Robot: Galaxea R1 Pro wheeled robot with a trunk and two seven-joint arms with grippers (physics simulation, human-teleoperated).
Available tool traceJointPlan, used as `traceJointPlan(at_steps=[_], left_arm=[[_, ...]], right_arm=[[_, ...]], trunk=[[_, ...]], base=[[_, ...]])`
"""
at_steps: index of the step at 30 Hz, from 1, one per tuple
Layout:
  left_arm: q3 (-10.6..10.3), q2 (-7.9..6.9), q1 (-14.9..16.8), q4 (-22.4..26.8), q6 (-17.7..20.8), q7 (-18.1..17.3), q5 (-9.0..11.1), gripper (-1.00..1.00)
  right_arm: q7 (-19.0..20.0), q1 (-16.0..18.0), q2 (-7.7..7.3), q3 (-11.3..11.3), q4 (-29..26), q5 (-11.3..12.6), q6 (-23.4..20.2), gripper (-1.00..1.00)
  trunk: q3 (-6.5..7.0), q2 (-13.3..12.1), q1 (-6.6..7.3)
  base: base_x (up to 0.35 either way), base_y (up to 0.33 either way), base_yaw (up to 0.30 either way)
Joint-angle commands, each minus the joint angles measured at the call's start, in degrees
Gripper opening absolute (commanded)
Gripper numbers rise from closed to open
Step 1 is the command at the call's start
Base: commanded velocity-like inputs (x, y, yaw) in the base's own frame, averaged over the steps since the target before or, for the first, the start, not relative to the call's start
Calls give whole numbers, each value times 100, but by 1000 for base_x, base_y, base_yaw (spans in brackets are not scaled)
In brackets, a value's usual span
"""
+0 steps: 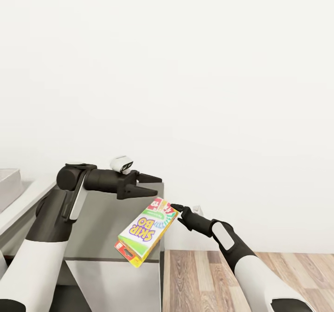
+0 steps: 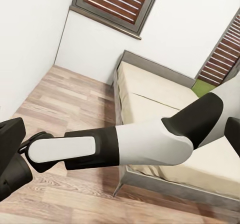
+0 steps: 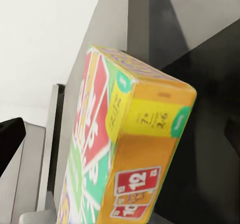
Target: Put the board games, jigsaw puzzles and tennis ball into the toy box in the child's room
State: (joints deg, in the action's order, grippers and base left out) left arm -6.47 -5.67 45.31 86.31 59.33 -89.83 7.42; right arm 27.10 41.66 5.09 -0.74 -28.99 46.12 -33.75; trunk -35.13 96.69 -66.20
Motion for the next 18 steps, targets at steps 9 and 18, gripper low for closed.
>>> traceJointPlan(at_steps=[9, 18], left_arm=[[-12, -5, 4, 0, 61, -17, 5, 100], [-19, -5, 4, 0, 61, -17, 5, 100]], right_arm=[[-11, 8, 1, -6, -2, 28, -35, 100], [-18, 7, 1, -8, -2, 31, -35, 100]], trunk=[[-6, 3, 0], [-6, 3, 0]], base=[[6, 4, 0], [0, 96, 0]])
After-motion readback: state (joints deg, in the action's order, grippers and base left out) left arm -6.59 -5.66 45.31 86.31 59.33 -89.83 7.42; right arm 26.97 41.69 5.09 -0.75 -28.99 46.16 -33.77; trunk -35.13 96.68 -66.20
